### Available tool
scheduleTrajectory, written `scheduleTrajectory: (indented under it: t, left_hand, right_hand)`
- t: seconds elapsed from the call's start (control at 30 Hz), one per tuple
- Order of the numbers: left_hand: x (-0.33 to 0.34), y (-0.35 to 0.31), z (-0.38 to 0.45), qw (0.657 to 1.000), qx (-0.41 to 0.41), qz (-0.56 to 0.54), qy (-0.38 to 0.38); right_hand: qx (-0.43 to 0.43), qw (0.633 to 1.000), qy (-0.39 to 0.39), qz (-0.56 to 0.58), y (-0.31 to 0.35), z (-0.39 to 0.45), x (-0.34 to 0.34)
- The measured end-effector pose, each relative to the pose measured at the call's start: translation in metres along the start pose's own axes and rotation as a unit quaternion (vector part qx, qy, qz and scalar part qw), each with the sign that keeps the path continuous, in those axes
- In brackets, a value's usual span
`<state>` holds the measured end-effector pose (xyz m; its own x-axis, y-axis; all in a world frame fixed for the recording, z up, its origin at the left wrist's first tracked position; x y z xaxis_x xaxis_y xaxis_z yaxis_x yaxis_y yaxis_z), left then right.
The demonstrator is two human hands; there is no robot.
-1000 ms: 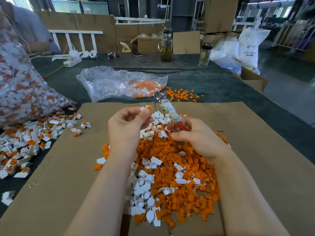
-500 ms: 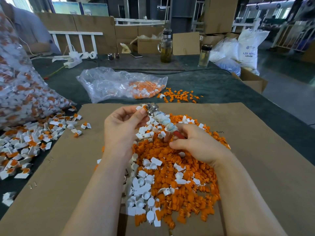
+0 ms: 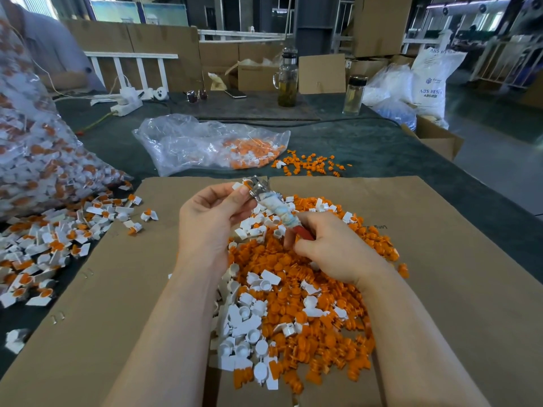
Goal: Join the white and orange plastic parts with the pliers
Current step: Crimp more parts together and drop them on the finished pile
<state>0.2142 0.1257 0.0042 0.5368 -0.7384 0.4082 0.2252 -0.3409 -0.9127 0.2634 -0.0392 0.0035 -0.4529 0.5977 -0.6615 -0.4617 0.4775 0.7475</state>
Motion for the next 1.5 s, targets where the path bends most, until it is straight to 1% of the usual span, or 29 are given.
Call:
scheduleTrajectory:
  t: [0.13, 0.23, 0.3, 0.37, 0.47, 0.53, 0.7, 0.8, 0.87, 0.9, 0.93, 1.0, 1.03, 1.07, 1.1, 1.13, 1.17, 1.2, 1.27, 1.33, 1.4, 1.43, 1.47, 1.5]
  left_hand:
    - [-0.009, 0.006, 0.003, 0.996, -0.062, -0.065, -0.028]
    - [-0.029, 0.007, 0.007, 0.977, -0.104, -0.152, -0.104]
    - [-0.045, 0.009, 0.009, 0.954, -0.128, -0.211, -0.17]
    - [-0.059, 0.01, 0.009, 0.927, -0.141, -0.272, -0.218]
    - [-0.072, 0.009, 0.01, 0.884, -0.137, -0.365, -0.257]
    - [-0.078, 0.008, 0.01, 0.86, -0.124, -0.407, -0.28]
    - [-0.083, 0.006, 0.011, 0.835, -0.084, -0.462, -0.287]
    - [-0.085, 0.004, 0.013, 0.84, -0.061, -0.467, -0.27]
    - [-0.085, 0.006, 0.014, 0.849, -0.066, -0.453, -0.266]
    - [-0.084, 0.006, 0.014, 0.863, -0.075, -0.423, -0.265]
    - [-0.083, 0.006, 0.014, 0.891, -0.093, -0.358, -0.264]
    - [-0.077, 0.002, 0.016, 0.951, -0.118, -0.161, -0.237]
    - [-0.071, 0.0, 0.018, 0.97, -0.108, -0.058, -0.209]
    - [-0.063, -0.001, 0.02, 0.979, -0.088, 0.042, -0.178]
    - [-0.054, -0.002, 0.02, 0.976, -0.065, 0.145, -0.15]
    - [-0.045, 0.0, 0.019, 0.96, -0.04, 0.247, -0.122]
    - [-0.035, 0.003, 0.018, 0.934, -0.019, 0.344, -0.091]
    - [-0.027, 0.008, 0.018, 0.902, -0.001, 0.427, -0.063]
    - [-0.016, 0.016, 0.018, 0.835, 0.026, 0.55, -0.026]
    - [-0.009, 0.02, 0.019, 0.772, 0.05, 0.634, 0.005]
    - [-0.004, 0.027, 0.019, 0.714, 0.055, 0.697, 0.046]
    - [-0.002, 0.03, 0.018, 0.696, 0.05, 0.714, 0.06]
    - [-0.002, 0.032, 0.018, 0.687, 0.045, 0.722, 0.069]
    - [-0.003, 0.032, 0.018, 0.685, 0.044, 0.724, 0.072]
  right_hand:
    - [-0.007, 0.999, -0.049, -0.012, -0.003, 0.003, -0.002]
    - [-0.004, 0.992, -0.12, -0.044, -0.009, 0.005, -0.011]
    - [0.02, 0.984, -0.163, -0.066, -0.018, 0.005, -0.017]
    - [0.055, 0.976, -0.186, -0.104, -0.026, 0.005, -0.021]
    - [0.102, 0.963, -0.196, -0.152, -0.037, 0.006, -0.025]
    - [0.121, 0.96, -0.192, -0.163, -0.042, 0.007, -0.025]
    - [0.134, 0.957, -0.181, -0.185, -0.044, 0.007, -0.024]
    - [0.121, 0.957, -0.174, -0.197, -0.041, 0.008, -0.021]
    - [0.108, 0.956, -0.166, -0.215, -0.039, 0.01, -0.017]
    - [0.103, 0.955, -0.164, -0.223, -0.037, 0.011, -0.015]
    - [0.101, 0.954, -0.165, -0.229, -0.037, 0.012, -0.013]
    - [0.104, 0.95, -0.168, -0.242, -0.037, 0.013, -0.011]
    - [0.107, 0.946, -0.171, -0.253, -0.037, 0.014, -0.01]
    - [0.11, 0.942, -0.173, -0.265, -0.037, 0.014, -0.009]
    - [0.112, 0.939, -0.175, -0.275, -0.037, 0.014, -0.008]
    - [0.114, 0.936, -0.177, -0.282, -0.038, 0.015, -0.008]
    - [0.115, 0.934, -0.178, -0.288, -0.038, 0.015, -0.007]
    - [0.116, 0.932, -0.178, -0.293, -0.039, 0.015, -0.007]
    - [0.116, 0.931, -0.17, -0.302, -0.04, 0.016, -0.006]
    - [0.112, 0.932, -0.161, -0.306, -0.04, 0.017, -0.004]
    - [0.108, 0.933, -0.152, -0.306, -0.041, 0.018, -0.004]
    - [0.107, 0.934, -0.147, -0.306, -0.041, 0.018, -0.003]
    - [0.107, 0.936, -0.143, -0.305, -0.041, 0.018, -0.003]
    - [0.108, 0.938, -0.138, -0.3, -0.041, 0.019, -0.002]
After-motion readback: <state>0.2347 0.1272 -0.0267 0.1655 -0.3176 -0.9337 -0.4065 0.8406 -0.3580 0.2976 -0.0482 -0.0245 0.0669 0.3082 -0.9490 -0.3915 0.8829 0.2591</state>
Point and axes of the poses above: each hand's wrist, its own z-axis towards the middle knuckle, its own x-axis out of the palm, y = z × x, the point moved 6 cm from there along z, towards the middle knuckle, and after that the axes turned 3 degrees about -x, right-handed, at the moved point
